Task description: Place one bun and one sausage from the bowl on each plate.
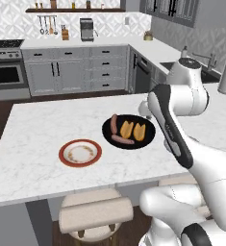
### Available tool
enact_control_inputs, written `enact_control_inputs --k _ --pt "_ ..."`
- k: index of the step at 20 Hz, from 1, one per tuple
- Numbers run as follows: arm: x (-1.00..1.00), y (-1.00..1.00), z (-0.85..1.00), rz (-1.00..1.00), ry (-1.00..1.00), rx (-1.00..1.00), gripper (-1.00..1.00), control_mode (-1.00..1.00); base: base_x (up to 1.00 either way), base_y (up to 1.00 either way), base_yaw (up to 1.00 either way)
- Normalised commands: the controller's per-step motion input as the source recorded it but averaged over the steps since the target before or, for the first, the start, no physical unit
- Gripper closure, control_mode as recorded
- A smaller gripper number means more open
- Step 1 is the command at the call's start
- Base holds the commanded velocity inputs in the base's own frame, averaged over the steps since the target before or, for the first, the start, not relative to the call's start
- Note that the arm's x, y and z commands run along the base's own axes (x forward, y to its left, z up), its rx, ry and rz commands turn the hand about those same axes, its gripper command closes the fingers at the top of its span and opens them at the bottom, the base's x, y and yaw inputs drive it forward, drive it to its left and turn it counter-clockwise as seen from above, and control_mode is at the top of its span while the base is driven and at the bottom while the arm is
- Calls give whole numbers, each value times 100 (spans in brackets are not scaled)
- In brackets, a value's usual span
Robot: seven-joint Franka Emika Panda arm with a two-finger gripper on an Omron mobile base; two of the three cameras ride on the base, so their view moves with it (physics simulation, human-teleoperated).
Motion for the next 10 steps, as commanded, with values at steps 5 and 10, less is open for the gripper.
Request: enact_control_inputs --k 5,10 --pt "100 0 -44 -8 20 0 -100 -100 0 0 0" --pt "90 -1 -61 -7 16 -1 -100 -100 0 0 0"
